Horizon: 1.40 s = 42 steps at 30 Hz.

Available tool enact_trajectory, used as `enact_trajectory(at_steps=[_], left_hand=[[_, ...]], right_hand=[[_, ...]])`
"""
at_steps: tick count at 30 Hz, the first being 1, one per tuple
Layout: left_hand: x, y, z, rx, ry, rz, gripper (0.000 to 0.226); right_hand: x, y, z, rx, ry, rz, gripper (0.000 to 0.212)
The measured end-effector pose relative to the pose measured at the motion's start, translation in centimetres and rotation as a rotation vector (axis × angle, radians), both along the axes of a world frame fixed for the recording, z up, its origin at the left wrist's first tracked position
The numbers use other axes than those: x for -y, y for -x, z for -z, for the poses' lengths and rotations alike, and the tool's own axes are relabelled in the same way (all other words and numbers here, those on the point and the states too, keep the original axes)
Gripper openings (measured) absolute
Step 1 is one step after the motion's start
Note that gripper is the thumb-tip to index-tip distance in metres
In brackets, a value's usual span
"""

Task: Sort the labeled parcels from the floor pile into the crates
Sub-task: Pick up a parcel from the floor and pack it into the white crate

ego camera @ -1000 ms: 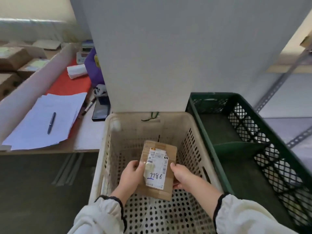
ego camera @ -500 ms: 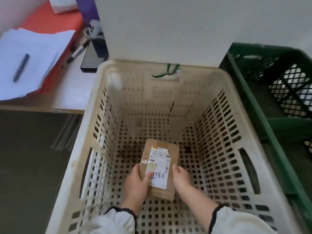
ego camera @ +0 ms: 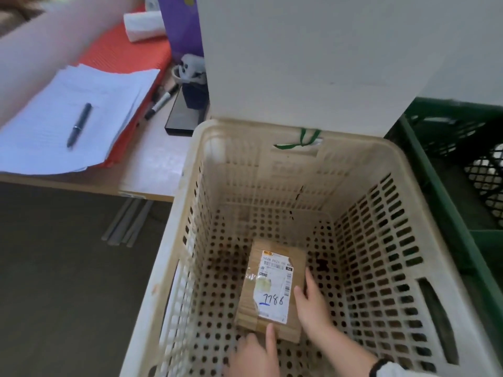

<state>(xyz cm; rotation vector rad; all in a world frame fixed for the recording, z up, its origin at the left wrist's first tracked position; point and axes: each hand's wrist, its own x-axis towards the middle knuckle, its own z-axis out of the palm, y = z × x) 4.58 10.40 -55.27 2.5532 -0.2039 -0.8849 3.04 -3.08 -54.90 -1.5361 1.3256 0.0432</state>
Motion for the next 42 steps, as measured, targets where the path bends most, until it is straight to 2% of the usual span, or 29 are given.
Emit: enact_trajectory(at_steps=[3,7,11,17,27,35,37,39,42], left_hand=[[0.6,-3.7,0.0,0.060,-0.185,0.108,0.071],[1.5,-8.7,0.3,0.167,-0.148,0.076,0.069],[3.9,-11.1,0.8,0.123,-0.108,-0.041,0.062],[6.5,-13.8,2.2,0.127,-0.177,-0.090,0.068],[7.3,-13.3,2.6,0.141,-0.200,-0.092,0.061],[7.2,-13.6,1.1,0.035,-0.128,-0.152,0.063],[6.4,-13.4,-0.6,0.066,-0.133,-0.098,0.065],[5.9,-13.3,-3.5,0.135,-0.131,-0.007,0.065],[6.4,-12.3,-6.9,0.300,-0.092,0.136,0.045]], right_hand=[[1.2,-3.0,-0.1,0.033,-0.015,-0.074,0.060],[2.8,-8.5,0.1,0.102,-0.006,-0.137,0.058],[3.9,-12.9,0.8,0.118,0.008,-0.109,0.055],[5.6,-16.9,1.3,0.098,0.030,-0.136,0.054],[5.8,-17.4,2.0,0.070,0.040,-0.147,0.058],[5.5,-16.9,0.4,0.021,0.097,-0.190,0.055],[5.7,-16.0,-1.2,-0.015,0.184,-0.262,0.049],[5.8,-14.5,-4.4,-0.087,0.357,-0.416,0.048],[5.8,-12.2,-7.9,-0.176,0.555,-0.689,0.050]])
